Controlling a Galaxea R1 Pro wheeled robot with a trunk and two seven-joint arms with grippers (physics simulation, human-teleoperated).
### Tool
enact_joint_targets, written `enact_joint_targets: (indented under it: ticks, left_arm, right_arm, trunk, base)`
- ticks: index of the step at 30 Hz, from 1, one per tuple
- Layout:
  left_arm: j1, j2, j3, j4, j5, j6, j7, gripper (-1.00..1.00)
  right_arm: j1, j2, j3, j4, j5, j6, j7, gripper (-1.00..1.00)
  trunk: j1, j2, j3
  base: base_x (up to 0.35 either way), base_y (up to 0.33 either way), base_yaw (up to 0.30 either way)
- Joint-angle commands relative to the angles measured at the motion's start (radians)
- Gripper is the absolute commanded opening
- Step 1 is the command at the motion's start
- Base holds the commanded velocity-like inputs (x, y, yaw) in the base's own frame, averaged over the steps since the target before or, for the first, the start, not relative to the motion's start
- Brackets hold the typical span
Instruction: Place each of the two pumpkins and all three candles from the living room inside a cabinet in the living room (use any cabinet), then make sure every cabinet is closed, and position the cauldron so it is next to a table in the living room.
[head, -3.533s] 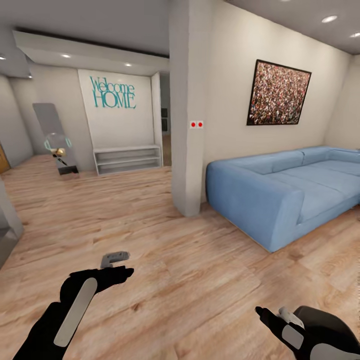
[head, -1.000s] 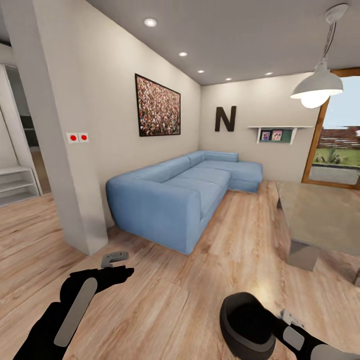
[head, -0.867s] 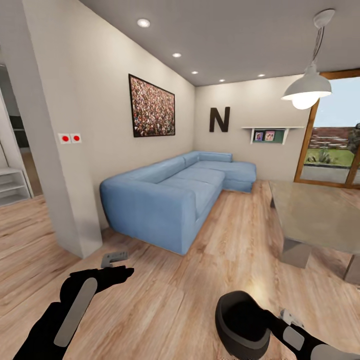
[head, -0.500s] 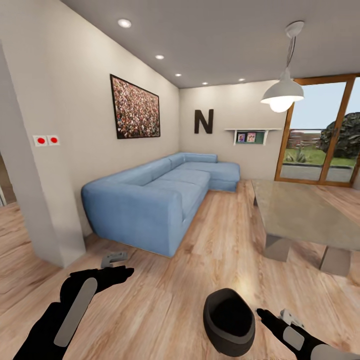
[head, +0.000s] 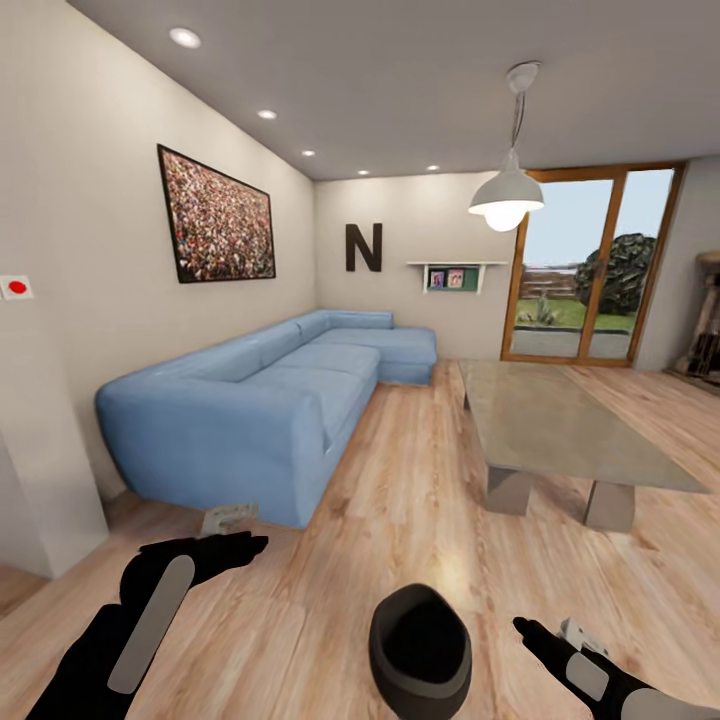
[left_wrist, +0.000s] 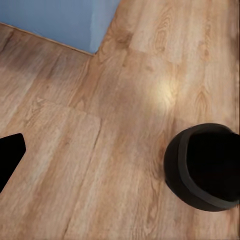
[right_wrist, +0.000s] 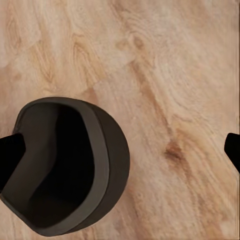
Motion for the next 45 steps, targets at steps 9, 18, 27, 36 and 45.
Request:
enact_joint_targets:
  ticks: [9,18,27,36,45]
  left_arm:
    - [-0.001,0.001,-0.006,-0.001,0.01,0.002,0.011,1.0]
    - [-0.001,0.001,-0.006,0.0,0.011,0.002,0.011,1.0]
    - [-0.001,-0.007,-0.035,0.006,0.012,0.002,0.01,1.0]
    - [-0.01,-0.008,-0.047,0.058,0.014,0.001,0.009,1.0]
    - [-0.012,-0.017,-0.048,0.093,0.013,0.001,0.01,1.0]
  right_arm:
    - [-0.001,0.0,0.008,-0.001,-0.01,0.001,0.006,1.0]
    - [-0.001,0.007,0.012,-0.004,-0.002,0.008,-0.003,1.0]
    - [-0.001,0.01,0.015,-0.01,0.001,0.11,-0.041,1.0]
    - [-0.018,0.005,0.016,-0.024,0.005,0.288,-0.149,1.0]
    - [-0.027,0.007,0.09,-0.053,0.004,0.311,-0.165,1.0]
  trunk:
    - [0.0,0.0,0.005]
    - [0.0,0.0,-0.007]
    - [0.0,0.0,-0.022]
    - [0.0,0.0,-0.037]
    - [0.0,0.0,-0.052]
  base:
    - [0.216,-0.164,-0.262]
    - [0.197,-0.024,-0.041]
    - [0.006,0.0,-0.001]
    - [0.07,0.0,0.0]
    - [0.22,0.0,0.0]
